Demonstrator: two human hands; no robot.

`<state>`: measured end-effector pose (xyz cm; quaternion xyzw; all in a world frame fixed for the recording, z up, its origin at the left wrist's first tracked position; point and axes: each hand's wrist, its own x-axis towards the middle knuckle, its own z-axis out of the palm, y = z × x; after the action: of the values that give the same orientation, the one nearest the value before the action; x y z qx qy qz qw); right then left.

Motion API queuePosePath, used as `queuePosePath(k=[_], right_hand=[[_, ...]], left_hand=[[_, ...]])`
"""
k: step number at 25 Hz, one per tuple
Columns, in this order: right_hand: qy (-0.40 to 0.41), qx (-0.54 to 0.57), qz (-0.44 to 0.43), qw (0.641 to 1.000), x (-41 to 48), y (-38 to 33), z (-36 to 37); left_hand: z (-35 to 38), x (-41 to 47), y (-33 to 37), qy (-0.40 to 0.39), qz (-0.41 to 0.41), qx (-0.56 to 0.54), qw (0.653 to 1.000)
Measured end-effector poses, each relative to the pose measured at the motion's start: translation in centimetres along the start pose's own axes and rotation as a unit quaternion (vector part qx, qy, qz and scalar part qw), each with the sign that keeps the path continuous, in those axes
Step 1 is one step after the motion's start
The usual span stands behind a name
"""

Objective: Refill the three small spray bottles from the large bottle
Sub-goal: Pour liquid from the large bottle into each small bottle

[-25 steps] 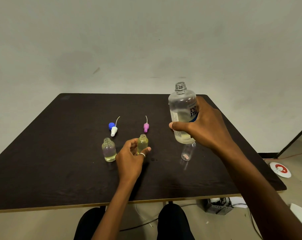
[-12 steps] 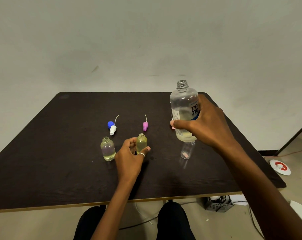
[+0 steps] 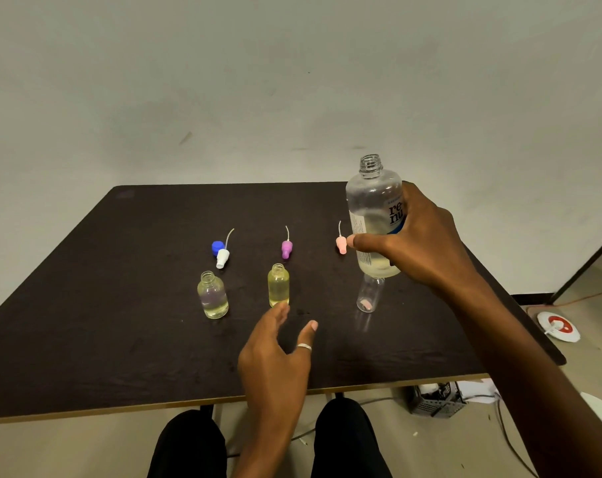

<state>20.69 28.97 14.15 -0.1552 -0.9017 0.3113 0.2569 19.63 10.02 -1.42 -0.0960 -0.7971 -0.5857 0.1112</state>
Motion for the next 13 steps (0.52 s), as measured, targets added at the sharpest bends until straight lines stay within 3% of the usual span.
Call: queuePosePath(k=[7, 13], right_hand=[[0.015, -0.010, 0.010, 1.000, -0.6, 1.2, -1.7], [0.021, -0.010, 0.019, 1.000, -0.9, 2.3, -2.2]], left_hand=[[6.5, 3.9, 2.8, -0.187, 0.050, -0.031, 0.981], [10.9, 5.9, 1.7, -0.254, 0.016, -0.023, 0.967]])
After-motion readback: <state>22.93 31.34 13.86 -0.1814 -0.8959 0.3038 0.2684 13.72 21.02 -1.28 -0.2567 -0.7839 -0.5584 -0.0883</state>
